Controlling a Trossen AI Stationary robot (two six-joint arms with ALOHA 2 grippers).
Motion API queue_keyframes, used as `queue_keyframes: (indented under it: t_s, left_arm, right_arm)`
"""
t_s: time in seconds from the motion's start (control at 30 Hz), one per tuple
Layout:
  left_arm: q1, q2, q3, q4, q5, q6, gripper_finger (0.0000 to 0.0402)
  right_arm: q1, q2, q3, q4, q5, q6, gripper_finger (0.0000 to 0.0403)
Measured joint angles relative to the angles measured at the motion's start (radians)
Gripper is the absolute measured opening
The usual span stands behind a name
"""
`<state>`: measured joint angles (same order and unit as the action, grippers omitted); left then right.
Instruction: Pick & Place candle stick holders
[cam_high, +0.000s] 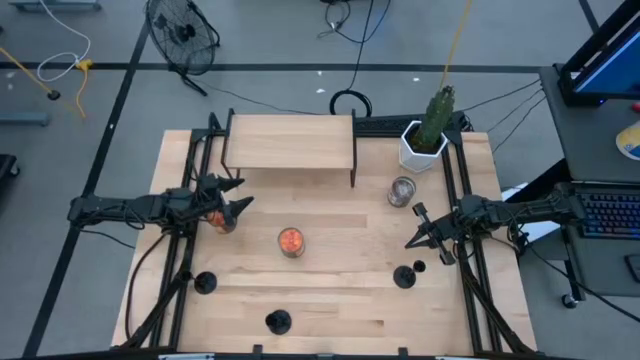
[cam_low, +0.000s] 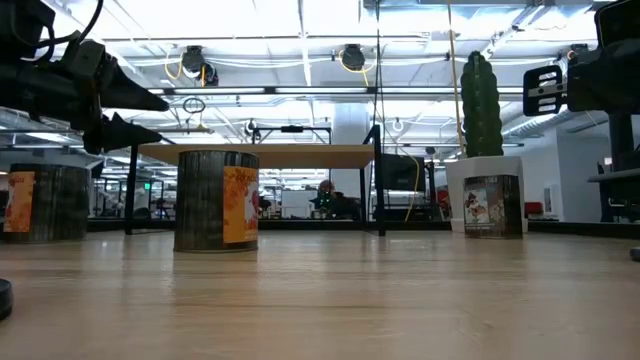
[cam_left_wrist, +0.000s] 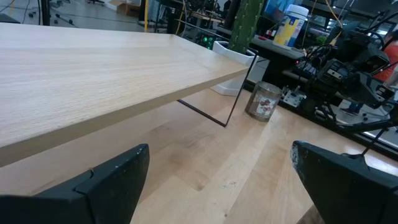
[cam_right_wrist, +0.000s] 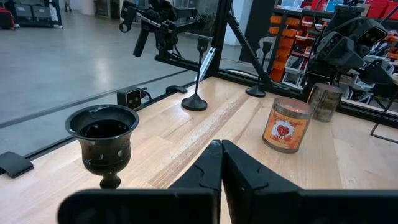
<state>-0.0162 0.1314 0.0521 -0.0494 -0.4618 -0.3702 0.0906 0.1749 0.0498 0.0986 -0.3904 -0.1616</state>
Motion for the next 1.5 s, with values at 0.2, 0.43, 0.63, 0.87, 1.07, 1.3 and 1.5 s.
queue_keyframes:
  t_s: [0.2,0.43,0.63,0.87,1.07,1.3,1.5]
  left_arm:
    - [0.000,0.000,0.000,0.000,0.000,0.000,0.0399]
    - [0.000,0.000,0.000,0.000,0.000,0.000,0.0399]
    - [0.000,0.000,0.000,0.000,0.000,0.000,0.0399]
    - [0.000,0.000,0.000,0.000,0.000,0.000,0.0399]
    - [0.000,0.000,0.000,0.000,0.000,0.000,0.0399]
    - [0.000,0.000,0.000,0.000,0.000,0.000,0.0399]
    - [0.000,0.000,0.000,0.000,0.000,0.000,0.0399]
  right_arm:
    - [0.000,0.000,0.000,0.000,0.000,0.000,0.0000]
    - [0.000,0.000,0.000,0.000,0.000,0.000,0.0000]
    - [0.000,0.000,0.000,0.000,0.000,0.000,0.0000]
    - [0.000,0.001,0.000,0.011,0.093,-0.064,0.0000]
    - [0.000,0.001,0.000,0.009,0.182,-0.087,0.0000]
    - [0.000,0.001,0.000,0.007,0.181,-0.087,0.0000]
    - [0.000,0.001,0.000,0.006,0.182,-0.087,0.0000]
